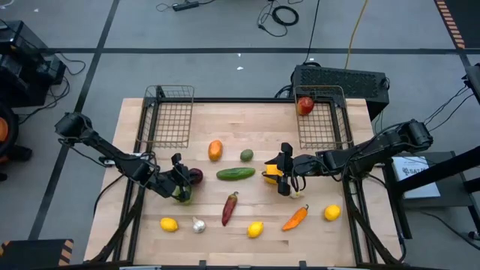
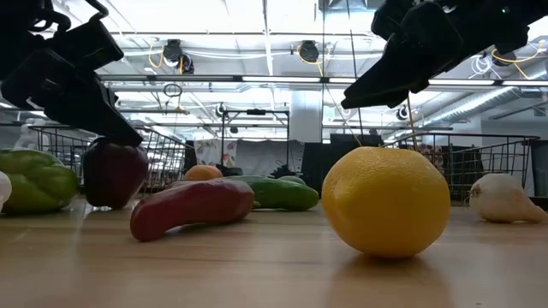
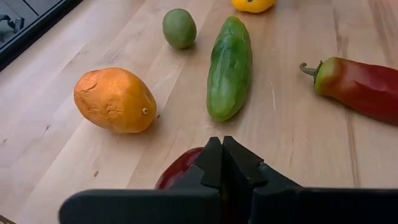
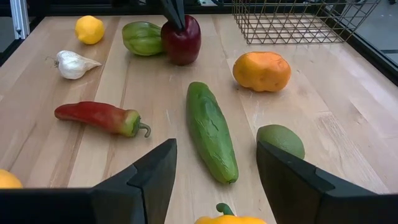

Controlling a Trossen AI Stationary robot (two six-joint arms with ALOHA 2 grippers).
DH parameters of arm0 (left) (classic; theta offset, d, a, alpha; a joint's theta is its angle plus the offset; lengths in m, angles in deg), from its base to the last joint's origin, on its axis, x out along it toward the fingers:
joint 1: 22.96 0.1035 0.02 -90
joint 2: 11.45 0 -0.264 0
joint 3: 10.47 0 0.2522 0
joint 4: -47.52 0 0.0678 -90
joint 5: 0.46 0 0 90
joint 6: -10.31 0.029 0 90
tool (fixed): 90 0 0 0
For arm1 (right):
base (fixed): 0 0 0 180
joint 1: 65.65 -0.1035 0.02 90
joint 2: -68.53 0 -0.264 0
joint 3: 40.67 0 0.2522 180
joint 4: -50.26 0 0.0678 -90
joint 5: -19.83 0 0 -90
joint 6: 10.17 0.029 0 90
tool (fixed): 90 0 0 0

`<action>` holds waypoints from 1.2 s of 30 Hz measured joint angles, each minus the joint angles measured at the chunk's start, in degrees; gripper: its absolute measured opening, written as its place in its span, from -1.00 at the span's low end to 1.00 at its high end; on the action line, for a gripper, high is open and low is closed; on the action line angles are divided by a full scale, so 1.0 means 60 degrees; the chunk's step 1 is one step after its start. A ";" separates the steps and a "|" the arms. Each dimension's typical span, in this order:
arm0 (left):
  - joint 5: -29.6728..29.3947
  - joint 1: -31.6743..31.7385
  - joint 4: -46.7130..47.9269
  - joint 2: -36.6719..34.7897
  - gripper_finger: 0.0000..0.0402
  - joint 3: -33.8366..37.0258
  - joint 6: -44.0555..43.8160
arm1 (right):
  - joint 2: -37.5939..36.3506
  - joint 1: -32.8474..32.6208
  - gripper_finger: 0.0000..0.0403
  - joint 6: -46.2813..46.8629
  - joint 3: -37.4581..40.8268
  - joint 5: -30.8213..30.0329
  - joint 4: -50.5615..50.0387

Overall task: Sort produce into baskets
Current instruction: Put the left red apple into the right wire basket

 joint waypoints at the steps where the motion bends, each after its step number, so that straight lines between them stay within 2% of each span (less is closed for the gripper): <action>1: 0.0000 -0.0002 0.0012 -0.0058 -0.98 0.0001 0.0000 | 0.0000 0.0002 0.05 0.0000 0.0000 0.0000 0.0000; 13: -0.0179 0.0119 -0.0399 -0.1068 -0.99 -0.0371 0.1259 | 0.0000 0.0002 0.05 0.0000 0.0000 0.0000 0.0006; 19: 0.0107 0.0789 -0.1479 -0.1198 -0.99 -0.0896 0.2875 | 0.0000 0.0002 0.05 0.0043 0.0000 -0.0036 0.0066; 26: 0.1439 0.2269 -0.2420 -0.1180 -0.99 -0.1763 0.4417 | -0.0145 0.0002 0.05 0.0073 -0.0333 -0.0085 -0.0017; 36: 0.4698 0.3739 -0.4023 -0.0478 -1.00 -0.2537 0.4964 | -0.0175 0.0100 0.09 -0.0574 -0.0783 -0.0336 0.0457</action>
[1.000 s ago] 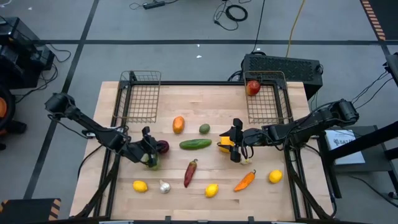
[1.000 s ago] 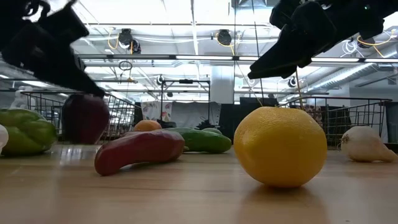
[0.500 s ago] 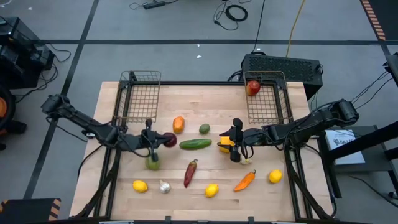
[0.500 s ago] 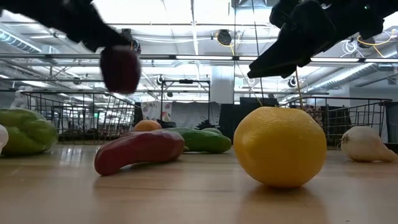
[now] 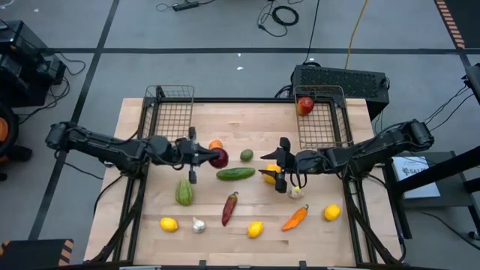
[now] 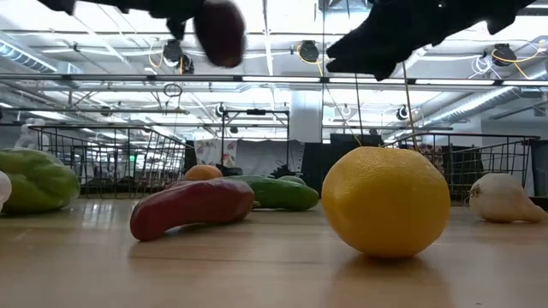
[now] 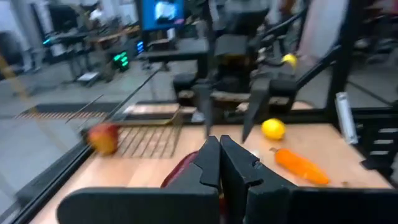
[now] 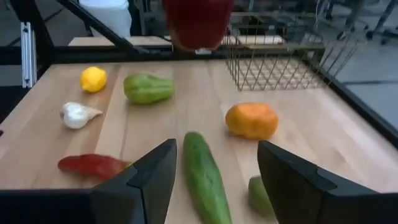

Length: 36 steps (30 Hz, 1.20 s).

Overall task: Sort produce into baskets
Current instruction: Put the left red apple into the right wire basket

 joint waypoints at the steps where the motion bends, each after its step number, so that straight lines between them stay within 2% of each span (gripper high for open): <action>1: 0.0254 0.0067 -0.0212 0.0169 -1.00 -0.0024 0.0072 | 0.0004 0.0065 0.13 -0.0070 0.0004 0.0057 0.0173; 4: 0.1010 0.0182 -0.0802 0.0745 -1.00 -0.0114 0.0303 | 0.0043 0.0236 0.33 0.0011 0.0000 0.0575 0.0973; 10: 0.1844 0.0204 -0.1244 0.1878 -1.00 -0.0717 0.0533 | 0.0800 0.0212 0.88 0.0074 -0.0004 0.1185 0.2171; 12: 0.2076 0.0201 -0.1273 0.2268 -1.00 -0.1012 0.0537 | 0.1162 0.0221 0.96 0.0064 0.0000 0.1609 0.2757; 18: 0.2257 0.0197 -0.1203 0.2956 -1.00 -0.1538 0.0682 | 0.1519 0.0241 0.95 -0.0043 0.0000 0.2298 0.3709; 36: 0.2366 0.0172 -0.1379 0.3278 -1.00 -0.1723 0.0737 | 0.1960 0.0303 0.94 -0.0344 0.0000 0.2049 0.4695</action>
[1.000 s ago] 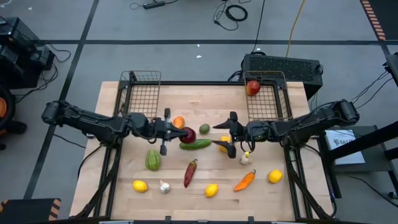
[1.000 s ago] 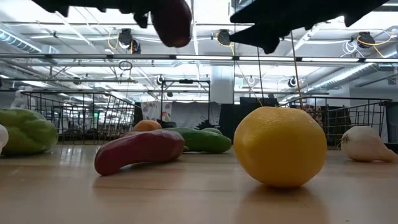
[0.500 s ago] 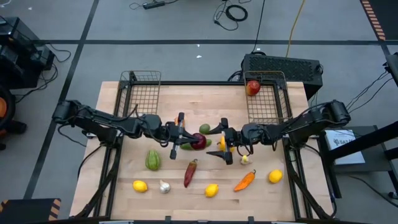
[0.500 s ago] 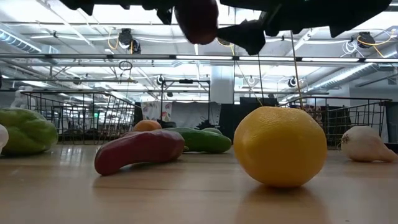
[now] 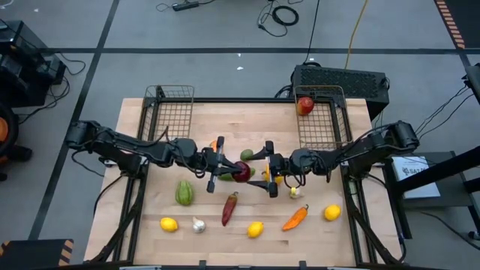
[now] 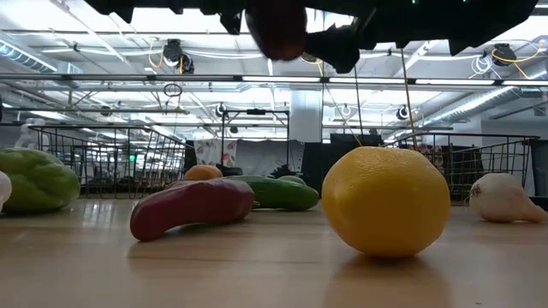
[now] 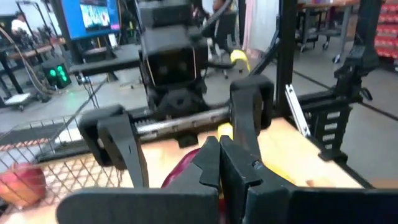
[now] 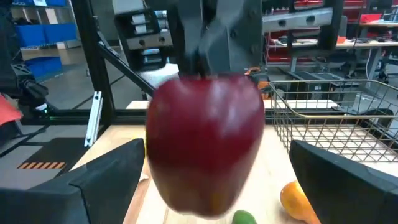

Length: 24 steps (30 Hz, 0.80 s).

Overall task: Sort produce into baskets
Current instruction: Put the left red apple into the right wire basket

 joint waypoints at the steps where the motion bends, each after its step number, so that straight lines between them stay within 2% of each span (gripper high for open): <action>1: -0.0016 0.0000 -0.0036 0.0018 -1.00 0.0002 0.0024 | 0.0000 0.0004 0.94 -0.0004 0.0000 -0.0005 -0.0008; 7: -0.0022 0.0000 -0.0635 0.0237 -1.00 -0.0003 0.0093 | 0.0000 0.0004 0.94 0.0115 0.0000 0.0009 -0.0010; 18: -0.0035 0.0000 -0.0615 0.0955 -1.00 -0.0533 0.0219 | -0.0004 0.0004 0.94 0.0133 -0.0280 0.0535 -0.0604; 24: -0.0037 0.0000 -0.0535 0.1118 -1.00 -0.0647 0.0219 | -0.0007 0.0000 0.75 -0.0033 -0.0484 0.0538 -0.0841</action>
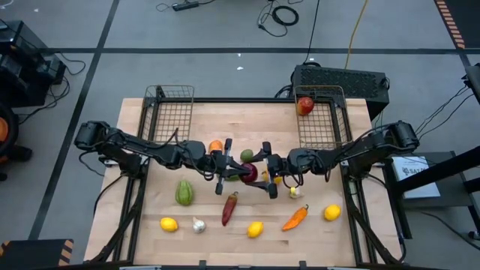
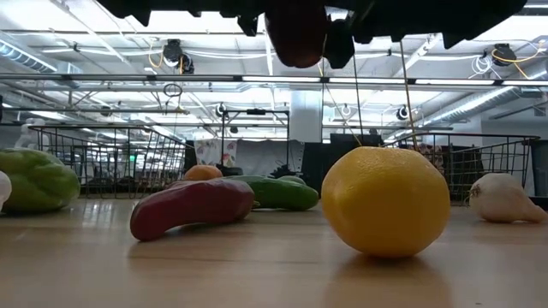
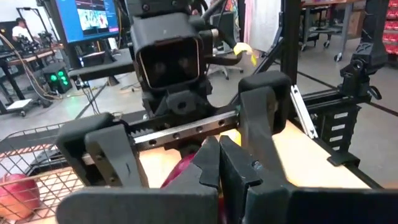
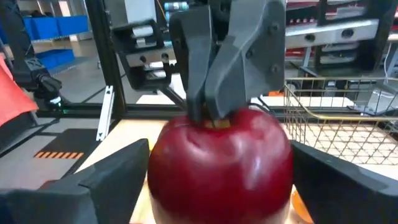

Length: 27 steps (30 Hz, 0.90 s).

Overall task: Sort produce into baskets
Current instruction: Put the left red apple into the right wire basket

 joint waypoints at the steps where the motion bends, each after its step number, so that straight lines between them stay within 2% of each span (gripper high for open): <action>1: -0.0004 0.0000 0.0028 0.0000 -1.00 0.0000 0.0000 | 0.0000 0.0000 0.70 -0.0004 0.0000 0.0000 -0.0084; 6: -0.0007 0.0000 0.0084 0.0000 -1.00 0.0004 0.0000 | -0.0007 0.0018 0.53 0.0004 0.0000 -0.0055 -0.0273; 10: -0.0188 0.0007 0.0143 0.0000 -0.96 0.0004 0.0000 | -0.0007 0.0018 0.54 0.0011 0.0000 -0.0066 -0.0317; 13: -0.0249 0.0015 0.0180 0.0000 -0.86 0.0004 0.0000 | -0.0007 0.0025 0.57 0.0018 0.0000 -0.0068 -0.0340; 16: -0.0419 0.0015 0.0194 -0.0044 -0.67 0.0004 -0.0007 | -0.0007 0.0022 0.58 0.0018 0.0004 -0.0058 -0.0473; 21: -0.1101 -0.0072 0.0874 -0.0711 -0.22 0.0007 -0.0059 | -0.0007 0.0022 0.59 0.0022 0.0004 -0.0058 -0.0508; 24: -0.1778 -0.0262 0.1945 -0.1398 0.02 0.0004 -0.0479 | -0.0007 0.0022 0.59 0.0069 0.0004 -0.0066 -0.0472; 27: -0.2906 -0.0548 0.3140 -0.1940 0.17 0.0004 -0.1170 | -0.0078 0.0022 0.59 0.0095 0.0004 -0.0066 -0.0361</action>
